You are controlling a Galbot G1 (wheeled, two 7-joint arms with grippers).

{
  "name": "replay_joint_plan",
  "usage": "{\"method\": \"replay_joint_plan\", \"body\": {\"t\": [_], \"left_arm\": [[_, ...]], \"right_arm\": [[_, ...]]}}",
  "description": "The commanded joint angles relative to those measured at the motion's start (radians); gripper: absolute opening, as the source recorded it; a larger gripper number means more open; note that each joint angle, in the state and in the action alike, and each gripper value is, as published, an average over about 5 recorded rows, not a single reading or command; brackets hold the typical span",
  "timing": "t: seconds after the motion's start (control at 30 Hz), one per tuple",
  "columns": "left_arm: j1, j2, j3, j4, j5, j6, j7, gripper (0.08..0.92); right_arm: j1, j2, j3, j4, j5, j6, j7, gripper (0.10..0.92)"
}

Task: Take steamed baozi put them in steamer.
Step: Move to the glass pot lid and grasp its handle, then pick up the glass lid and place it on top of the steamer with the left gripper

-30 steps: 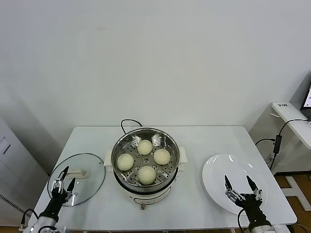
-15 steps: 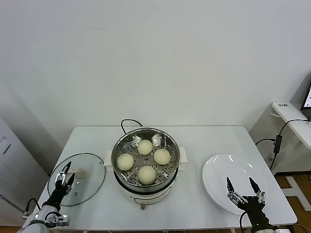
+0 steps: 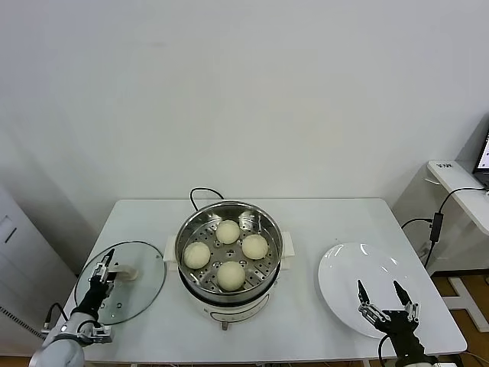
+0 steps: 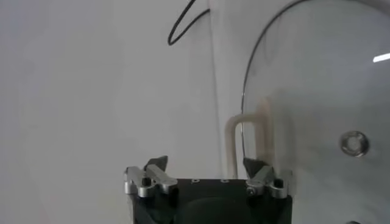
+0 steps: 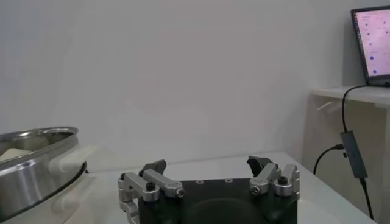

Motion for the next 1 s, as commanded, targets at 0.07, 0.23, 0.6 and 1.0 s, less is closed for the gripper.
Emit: {"method": "replay_joint_plan", "body": {"t": [0.07, 0.23, 0.6, 1.0], "left_arm": [[-0.011, 0.015, 0.018, 0.009, -0.084, 0.011, -0.006, 0.567], [0.027, 0.028, 0.033, -0.083, -0.176, 0.041, 0.009, 0.42], [0.112, 0.251, 0.079, -0.367, -0.522, 0.285, 0.201, 0.129], [0.186, 0.477, 0.294, -0.762, -0.651, 0.803, 0.388, 0.119]], "right_arm": [[0.0, 0.0, -0.001, -0.005, -0.002, 0.006, 0.0, 0.823], [0.003, -0.002, -0.001, -0.009, -0.002, 0.009, -0.001, 0.823], [0.012, -0.006, 0.003, -0.017, 0.012, -0.034, -0.036, 0.823], [0.112, -0.038, 0.017, -0.072, -0.02, -0.108, -0.12, 0.823]]}}
